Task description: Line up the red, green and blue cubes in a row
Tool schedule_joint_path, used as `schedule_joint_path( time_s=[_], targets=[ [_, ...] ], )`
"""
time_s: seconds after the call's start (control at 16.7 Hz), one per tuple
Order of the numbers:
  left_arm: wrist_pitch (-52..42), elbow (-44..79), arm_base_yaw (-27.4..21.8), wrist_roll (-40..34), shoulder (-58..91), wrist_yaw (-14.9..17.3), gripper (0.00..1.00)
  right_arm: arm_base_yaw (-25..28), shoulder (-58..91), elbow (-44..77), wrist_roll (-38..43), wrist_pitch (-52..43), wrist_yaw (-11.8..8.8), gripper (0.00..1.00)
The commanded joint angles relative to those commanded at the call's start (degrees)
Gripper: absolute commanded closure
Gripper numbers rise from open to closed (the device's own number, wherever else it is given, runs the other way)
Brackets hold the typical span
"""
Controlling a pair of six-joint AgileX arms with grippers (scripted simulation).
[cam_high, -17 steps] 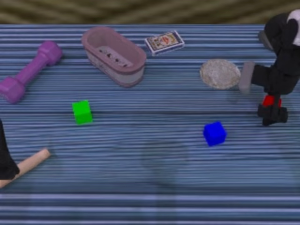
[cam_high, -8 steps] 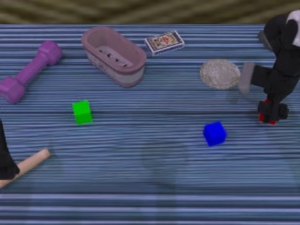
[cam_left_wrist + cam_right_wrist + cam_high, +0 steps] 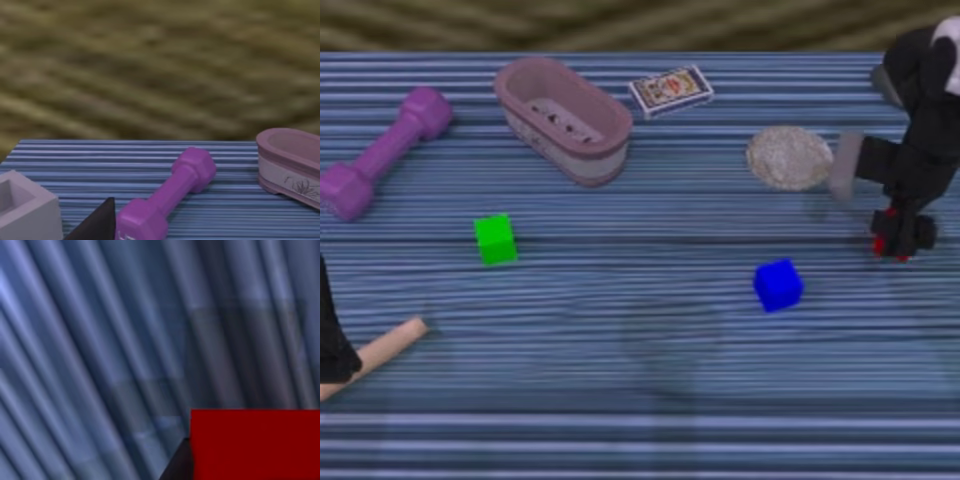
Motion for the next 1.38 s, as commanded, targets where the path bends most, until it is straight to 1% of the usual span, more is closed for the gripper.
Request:
schedule_joint_path(
  time_s=[0.36, 0.66, 0.78, 0.9, 1.02, 1.38],
  targets=[
    [0.0, 0.0, 0.0, 0.0, 0.0, 0.0, 0.0, 0.45, -3.92, 6.84, -0.11, -11.28, -0.03, 1.0],
    [0.0, 0.0, 0.0, 0.0, 0.0, 0.0, 0.0, 0.23, -4.26, 7.34, 0.02, -11.9, -0.04, 1.0],
    [0.0, 0.0, 0.0, 0.0, 0.0, 0.0, 0.0, 1.02, -3.79, 8.14, 0.4, -12.34, -0.04, 1.0],
    [0.0, 0.0, 0.0, 0.0, 0.0, 0.0, 0.0, 4.14, -2.11, 11.24, 1.97, -13.94, -0.03, 1.0],
    [0.0, 0.0, 0.0, 0.0, 0.0, 0.0, 0.0, 9.13, 0.33, 16.01, 4.59, -16.33, 0.0, 1.0],
    [0.0, 0.0, 0.0, 0.0, 0.0, 0.0, 0.0, 29.32, 9.3, 33.89, 15.05, -25.64, 0.03, 1.0]
  ],
)
